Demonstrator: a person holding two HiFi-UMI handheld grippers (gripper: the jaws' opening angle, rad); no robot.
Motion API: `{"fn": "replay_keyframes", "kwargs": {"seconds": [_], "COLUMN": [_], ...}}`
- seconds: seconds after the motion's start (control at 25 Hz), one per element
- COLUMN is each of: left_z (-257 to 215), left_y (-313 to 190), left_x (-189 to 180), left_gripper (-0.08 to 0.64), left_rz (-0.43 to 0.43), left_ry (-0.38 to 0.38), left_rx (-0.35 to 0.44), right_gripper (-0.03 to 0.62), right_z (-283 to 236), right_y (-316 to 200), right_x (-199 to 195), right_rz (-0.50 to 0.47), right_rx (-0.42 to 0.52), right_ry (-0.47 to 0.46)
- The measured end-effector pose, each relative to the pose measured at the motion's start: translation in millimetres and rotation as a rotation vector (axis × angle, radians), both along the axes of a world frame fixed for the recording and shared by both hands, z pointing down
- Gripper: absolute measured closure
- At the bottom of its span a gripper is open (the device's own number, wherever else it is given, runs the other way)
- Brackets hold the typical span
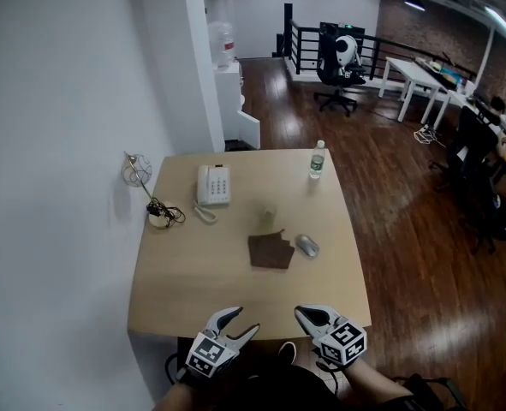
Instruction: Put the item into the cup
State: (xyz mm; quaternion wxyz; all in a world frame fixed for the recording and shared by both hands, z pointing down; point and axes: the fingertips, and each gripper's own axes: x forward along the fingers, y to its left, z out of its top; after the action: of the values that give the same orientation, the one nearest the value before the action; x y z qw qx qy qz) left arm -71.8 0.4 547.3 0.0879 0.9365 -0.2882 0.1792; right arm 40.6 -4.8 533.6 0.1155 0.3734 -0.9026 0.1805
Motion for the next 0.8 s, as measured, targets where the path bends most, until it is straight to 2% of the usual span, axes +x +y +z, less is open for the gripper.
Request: {"fn": "replay_keyframes", "kwargs": {"seconds": [0.4, 0.8], "left_z": [-1, -18], "left_y": [121, 169], "left_x": [-48, -40], "left_gripper": [0.318, 0.318], "left_rz": [0.059, 0.083], "left_ry": [0.002, 0.032], "left_rx": [-0.012, 0.027], "right_gripper": [0.584, 0.584], "right_z": [-9, -25], "right_y": [123, 179], "right_x": [-31, -31], "right_rz": [0.108, 0.111], "right_rx": [-0.014, 0.007], "right_ry": [-0.055, -0.078]}}
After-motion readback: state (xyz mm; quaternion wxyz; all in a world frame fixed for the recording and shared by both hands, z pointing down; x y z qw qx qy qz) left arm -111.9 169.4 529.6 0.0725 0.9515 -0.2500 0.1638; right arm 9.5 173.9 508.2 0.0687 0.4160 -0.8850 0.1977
